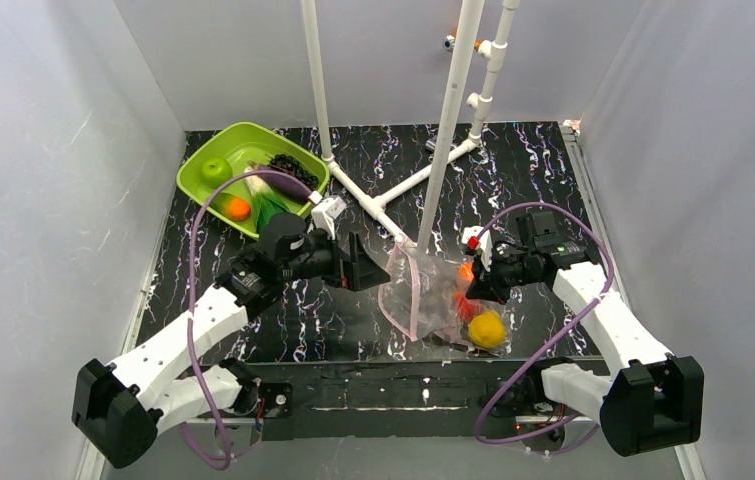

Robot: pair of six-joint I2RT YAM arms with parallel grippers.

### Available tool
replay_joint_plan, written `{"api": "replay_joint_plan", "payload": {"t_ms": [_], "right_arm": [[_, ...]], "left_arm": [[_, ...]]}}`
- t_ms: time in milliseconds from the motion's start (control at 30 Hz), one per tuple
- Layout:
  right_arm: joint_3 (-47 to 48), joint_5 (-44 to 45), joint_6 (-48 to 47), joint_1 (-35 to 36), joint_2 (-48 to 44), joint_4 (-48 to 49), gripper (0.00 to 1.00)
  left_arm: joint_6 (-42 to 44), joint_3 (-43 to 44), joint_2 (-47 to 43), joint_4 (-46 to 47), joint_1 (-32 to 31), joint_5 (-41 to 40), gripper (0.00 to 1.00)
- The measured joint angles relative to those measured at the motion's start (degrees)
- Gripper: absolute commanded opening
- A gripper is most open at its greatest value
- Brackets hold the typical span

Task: Open the zip-top bag and remove the fake food
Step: Pick up the fake fruit from the zipper food storage bag.

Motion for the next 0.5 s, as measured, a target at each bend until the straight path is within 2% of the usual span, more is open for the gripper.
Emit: {"api": "replay_joint_plan", "payload": {"t_ms": [300, 500], "right_arm": [[0.02, -0.17, -0.55, -0.31, 0.0, -0.48, 0.02], [0.02, -0.17, -0.63, -0.31, 0.0, -0.83, 0.02]], "left_arm": [[-1.22, -0.48, 1.97, 5.29, -4.92, -2.51, 0.97], [-2.16, -1.11, 3.61, 7.72, -6.64, -4.31, 0.92]]}}
